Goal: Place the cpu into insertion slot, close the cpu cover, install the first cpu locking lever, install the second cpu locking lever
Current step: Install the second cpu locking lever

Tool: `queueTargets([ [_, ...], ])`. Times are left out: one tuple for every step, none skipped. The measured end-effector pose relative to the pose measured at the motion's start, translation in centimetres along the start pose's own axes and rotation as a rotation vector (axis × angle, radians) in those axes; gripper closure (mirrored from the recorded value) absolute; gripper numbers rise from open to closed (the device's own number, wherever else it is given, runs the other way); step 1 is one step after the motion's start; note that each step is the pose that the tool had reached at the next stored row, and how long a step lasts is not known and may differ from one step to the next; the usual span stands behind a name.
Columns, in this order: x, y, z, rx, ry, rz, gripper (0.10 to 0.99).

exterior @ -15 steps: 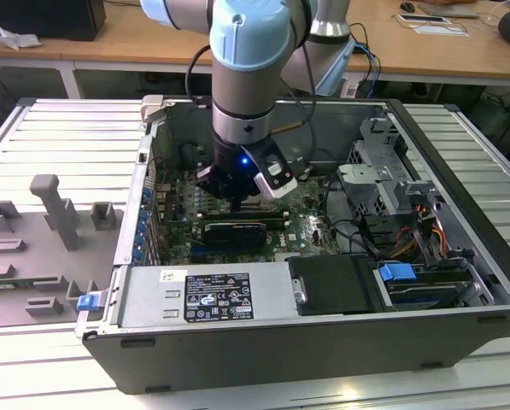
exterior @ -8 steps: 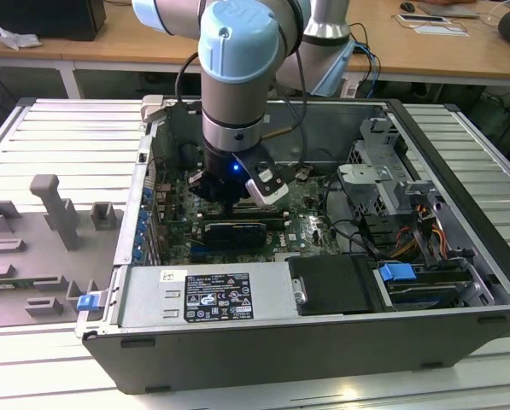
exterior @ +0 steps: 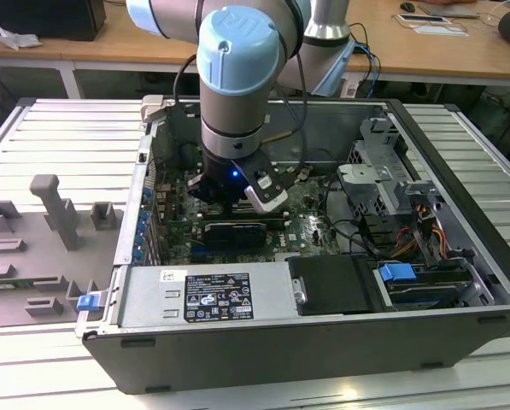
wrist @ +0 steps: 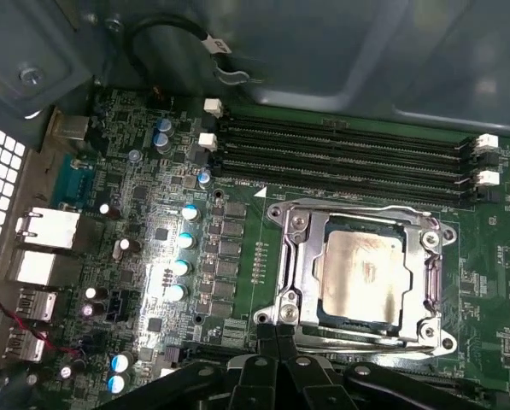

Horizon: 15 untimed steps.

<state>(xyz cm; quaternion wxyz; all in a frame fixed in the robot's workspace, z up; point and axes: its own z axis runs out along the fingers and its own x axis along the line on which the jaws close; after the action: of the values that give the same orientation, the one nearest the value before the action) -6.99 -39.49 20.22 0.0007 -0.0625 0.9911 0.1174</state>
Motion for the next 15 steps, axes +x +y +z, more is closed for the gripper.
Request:
queueTargets([
  [0.03,-0.06,0.15,-0.016,-0.0016,-0.001,0.98],
  [0.04,-0.08,0.29,-0.022,-0.0025,-0.001,0.98],
  [0.12,-0.1,0.4,-0.027,-0.0031,-0.002,0.98],
  [0.3,-0.11,0.5,-0.031,-0.0033,-0.003,0.98],
  [0.48,-0.11,0.64,-0.033,-0.0035,-0.004,0.98],
  [0.55,-0.12,0.69,-0.034,-0.0034,-0.004,0.98],
  [0.56,-0.12,0.7,-0.034,-0.0033,-0.004,0.98],
  [0.57,-0.12,0.7,-0.034,-0.0033,-0.005,0.98],
  [0.58,-0.12,0.67,-0.035,-0.0034,-0.005,0.98],
  [0.58,-0.06,0.42,-0.035,-0.0036,-0.004,0.98],
  [0.57,0.02,0.14,-0.035,-0.0036,-0.004,0.98],
  [0.57,0.07,-0.08,-0.035,-0.0036,-0.004,0.98],
  [0.57,0.12,-0.29,-0.035,-0.0035,-0.004,0.98],
  [0.56,0.19,-0.59,-0.035,-0.0035,-0.004,0.98],
  [0.56,0.27,-0.91,-0.035,-0.0035,-0.004,0.98],
])
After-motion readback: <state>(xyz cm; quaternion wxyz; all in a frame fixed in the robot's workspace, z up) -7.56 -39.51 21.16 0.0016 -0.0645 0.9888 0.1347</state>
